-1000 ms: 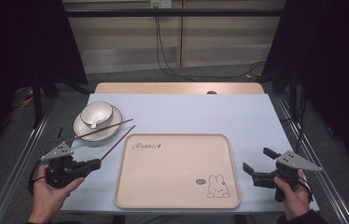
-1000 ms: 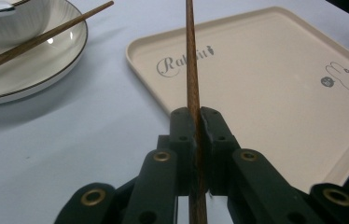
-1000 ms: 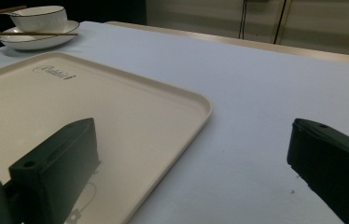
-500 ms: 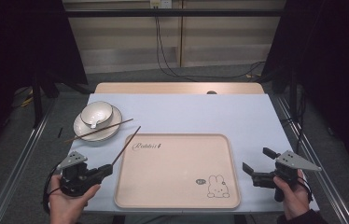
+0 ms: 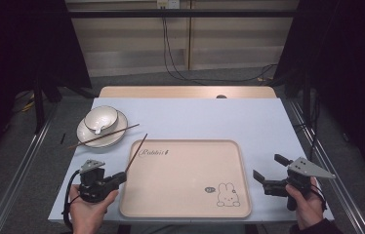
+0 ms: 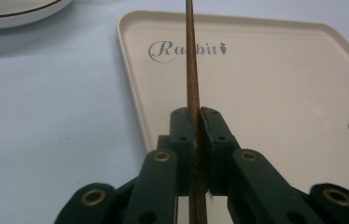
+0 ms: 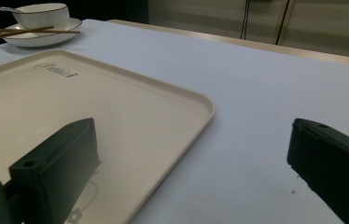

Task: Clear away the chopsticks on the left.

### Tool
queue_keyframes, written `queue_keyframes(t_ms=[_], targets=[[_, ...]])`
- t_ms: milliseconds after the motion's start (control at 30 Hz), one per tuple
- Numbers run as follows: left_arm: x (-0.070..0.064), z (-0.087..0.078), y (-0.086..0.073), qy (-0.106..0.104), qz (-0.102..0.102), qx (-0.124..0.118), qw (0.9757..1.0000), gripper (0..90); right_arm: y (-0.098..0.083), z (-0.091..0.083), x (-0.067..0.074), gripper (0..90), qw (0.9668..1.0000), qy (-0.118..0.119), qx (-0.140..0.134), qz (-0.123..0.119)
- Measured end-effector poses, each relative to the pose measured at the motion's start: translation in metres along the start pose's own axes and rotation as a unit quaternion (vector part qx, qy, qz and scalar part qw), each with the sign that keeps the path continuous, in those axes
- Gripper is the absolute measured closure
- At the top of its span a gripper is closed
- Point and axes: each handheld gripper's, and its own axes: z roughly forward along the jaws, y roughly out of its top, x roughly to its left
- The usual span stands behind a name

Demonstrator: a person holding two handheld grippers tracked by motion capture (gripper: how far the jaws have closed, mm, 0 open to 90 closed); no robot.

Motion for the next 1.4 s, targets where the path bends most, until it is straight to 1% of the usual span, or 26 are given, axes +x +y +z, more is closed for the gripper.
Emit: queue_keyframes(t_ms=[33,67,133,200,233,267,333,367,400,467,533,567,600,633,667,733,767,833,900,1067,1100,1133,1267,1400], targets=[[0.0,0.002,0.0,-0.001,-0.001,0.003,1.0,84.4,0.0,0.0,0.0,1.6,1.0,-0.001,0.0,0.0],[-0.001,0.005,-0.001,0.004,0.0,0.005,1.0,84.3,0.0,0.0,0.0,1.6,1.0,-0.001,0.0,0.0],[-0.003,0.01,-0.002,0.006,-0.009,0.011,0.9999,84.3,0.0,0.0,0.0,1.6,1.0,-0.003,0.0,0.002],[-0.005,0.015,-0.005,0.005,-0.007,0.02,0.9998,84.3,0.0,0.0,0.0,1.6,1.0,-0.003,-0.001,0.001],[-0.006,0.018,-0.006,0.005,-0.009,0.02,0.9997,84.3,0.0,0.0,0.0,1.6,1.0,-0.003,0.0,0.001],[-0.006,0.021,-0.006,0.007,-0.006,0.026,0.9996,84.3,0.0,0.0,0.0,1.6,1.0,-0.002,0.0,0.0],[-0.005,0.025,-0.007,0.014,-0.006,0.032,0.9994,84.3,0.0,0.0,0.0,1.6,1.0,-0.002,-0.001,0.001],[-0.004,0.027,-0.007,0.012,-0.007,0.035,0.9993,84.3,0.0,0.0,0.0,1.6,1.0,-0.001,0.0,0.0],[-0.004,0.028,-0.007,0.016,-0.006,0.038,0.9991,84.3,0.0,0.0,0.0,1.6,1.0,0.0,0.0,0.0],[-0.003,0.031,-0.007,0.015,-0.009,0.044,0.9989,84.3,0.0,0.0,0.0,1.6,1.0,0.0,0.0,0.0],[-0.003,0.035,-0.008,0.018,-0.006,0.052,0.9985,84.3,0.0,0.0,0.0,1.6,1.0,-0.001,0.001,-0.001],[-0.003,0.037,-0.008,0.016,-0.012,0.052,0.9984,84.3,0.0,0.0,0.0,1.6,1.0,-0.001,0.001,-0.001],[-0.003,0.039,-0.008,0.018,-0.011,0.058,0.9981,84.2,0.0,0.0,0.0,1.6,1.0,-0.001,0.001,-0.001],[-0.004,0.04,-0.008,0.02,-0.011,0.057,0.9981,84.2,0.0,0.0,0.0,1.6,1.0,-0.001,0.001,-0.001],[-0.003,0.041,-0.008,0.017,-0.01,0.061,0.998,84.2,0.0,0.0,0.0,1.6,1.0,-0.001,0.001,-0.001],[-0.005,0.046,-0.008,0.016,-0.016,0.07,0.9973,84.1,0.0,0.0,0.0,1.6,1.0,-0.001,0.001,-0.001],[-0.005,0.047,-0.009,0.018,-0.009,0.074,0.9971,84.1,0.0,0.0,0.0,1.6,1.0,-0.001,0.001,-0.002],[-0.007,0.047,-0.008,0.023,-0.007,0.074,0.9969,84.0,0.0,0.0,0.0,1.6,1.0,0.0,0.001,-0.001],[-0.005,0.048,-0.008,0.018,-0.012,0.072,0.9971,83.7,0.0,0.0,0.0,1.6,1.0,-0.001,0.001,-0.001],[-0.006,0.048,-0.008,0.025,-0.009,0.072,0.9971,83.2,0.0,0.0,0.0,1.6,1.0,0.001,0.001,-0.002],[-0.006,0.048,-0.008,0.022,-0.008,0.073,0.997,82.8,0.0,0.0,0.0,1.6,1.0,0.001,0.002,-0.002],[-0.006,0.047,-0.008,0.022,-0.012,0.075,0.9969,82.0,0.0,0.0,0.0,1.6,1.0,0.001,0.002,-0.002],[-0.006,0.047,-0.007,0.021,-0.009,0.076,0.9968,81.7,0.0,0.0,0.0,1.6,1.0,0.002,0.002,-0.002],[-0.007,0.047,-0.007,0.014,-0.011,0.076,0.997,77.5,0.0,0.0,0.0,1.6,1.0,0.002,0.002,-0.002]])
